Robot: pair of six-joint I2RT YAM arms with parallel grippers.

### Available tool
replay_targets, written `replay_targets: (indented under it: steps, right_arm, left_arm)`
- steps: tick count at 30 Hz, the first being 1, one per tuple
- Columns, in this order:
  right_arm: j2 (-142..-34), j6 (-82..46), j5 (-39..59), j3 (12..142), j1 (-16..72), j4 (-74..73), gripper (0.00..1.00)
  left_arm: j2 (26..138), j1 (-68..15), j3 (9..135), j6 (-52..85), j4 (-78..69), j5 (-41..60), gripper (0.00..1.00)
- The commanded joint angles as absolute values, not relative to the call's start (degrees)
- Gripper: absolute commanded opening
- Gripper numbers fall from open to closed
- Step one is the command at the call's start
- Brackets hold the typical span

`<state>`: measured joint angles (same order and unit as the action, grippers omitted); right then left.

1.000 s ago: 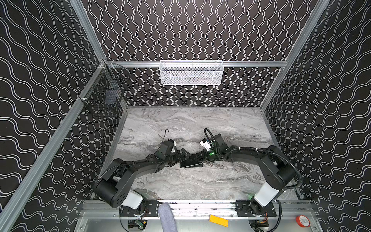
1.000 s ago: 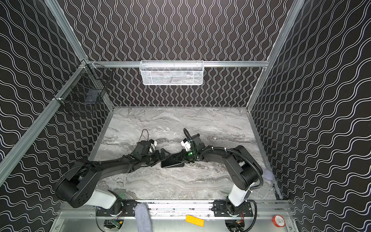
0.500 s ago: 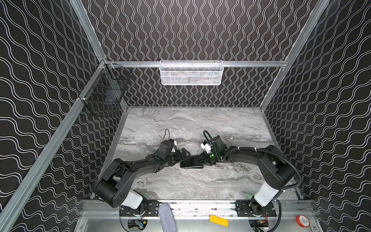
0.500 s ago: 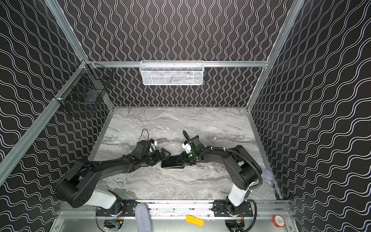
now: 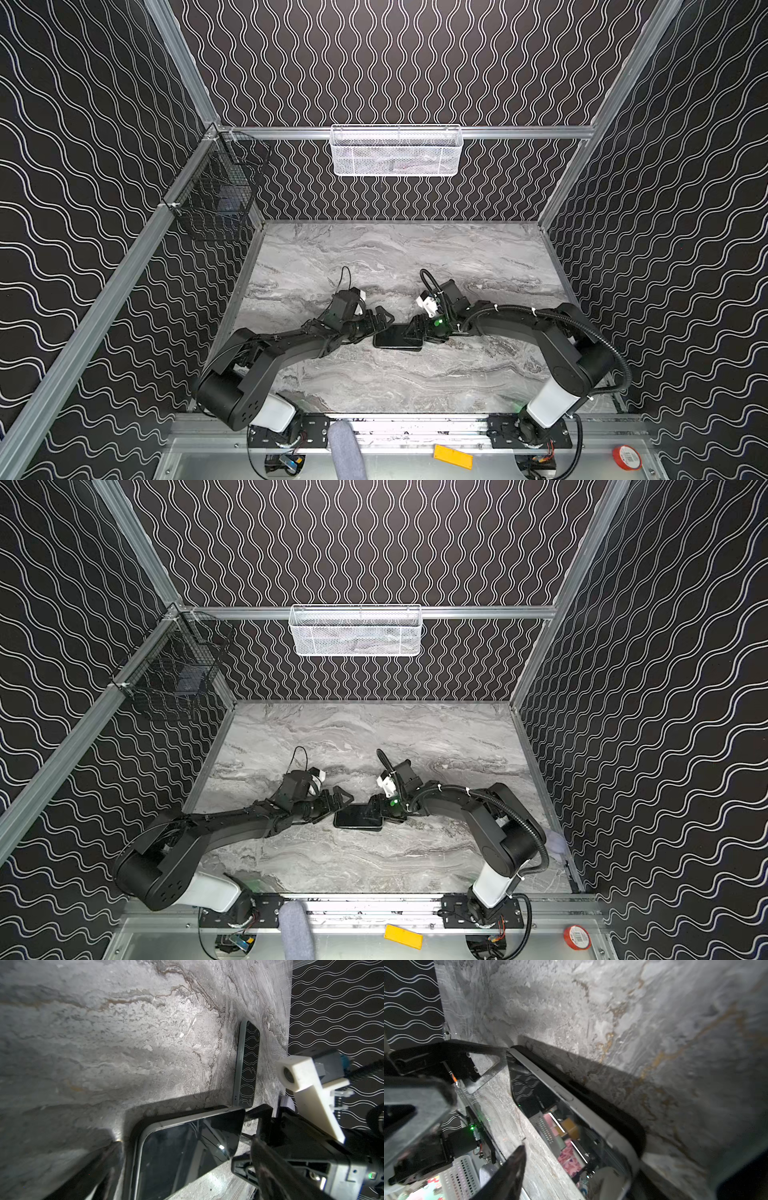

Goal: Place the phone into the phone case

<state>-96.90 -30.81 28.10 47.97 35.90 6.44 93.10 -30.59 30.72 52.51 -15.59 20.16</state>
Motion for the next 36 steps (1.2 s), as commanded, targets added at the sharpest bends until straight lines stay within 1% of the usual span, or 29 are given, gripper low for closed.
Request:
replay_targets:
  steps: [1,4,13,20,27,36]
  right_arm:
    - [-95.9,-29.2,21.7,48.8,35.9,12.6,0.74]
    - [-95.2,-28.6,19.9,49.3,35.9,14.2,0.76]
    - [-94.2,-28.1,17.4,50.2,36.0,16.1,0.77]
    - [-93.3,-27.9,15.4,51.6,36.4,18.0,0.76]
    - [-92.4,-26.7,13.0,53.1,36.7,20.1,0.78]
    - [-92.7,-26.8,13.5,53.1,36.8,20.0,0.72]
  left_arm:
    - [92.9,-30.5,31.1,52.7,-17.5,20.3,0.99]
    - [92.8,-30.6,31.0,52.8,-17.7,20.4,0.99]
    - [92.6,-30.5,30.3,53.5,-18.6,20.7,0.99]
    - [92.4,-30.6,30.2,53.7,-18.7,20.9,0.98]
    - [92.8,-30.7,30.2,54.0,-19.3,21.4,0.99]
    - [92.4,-30.8,30.1,54.5,-19.6,21.6,0.99]
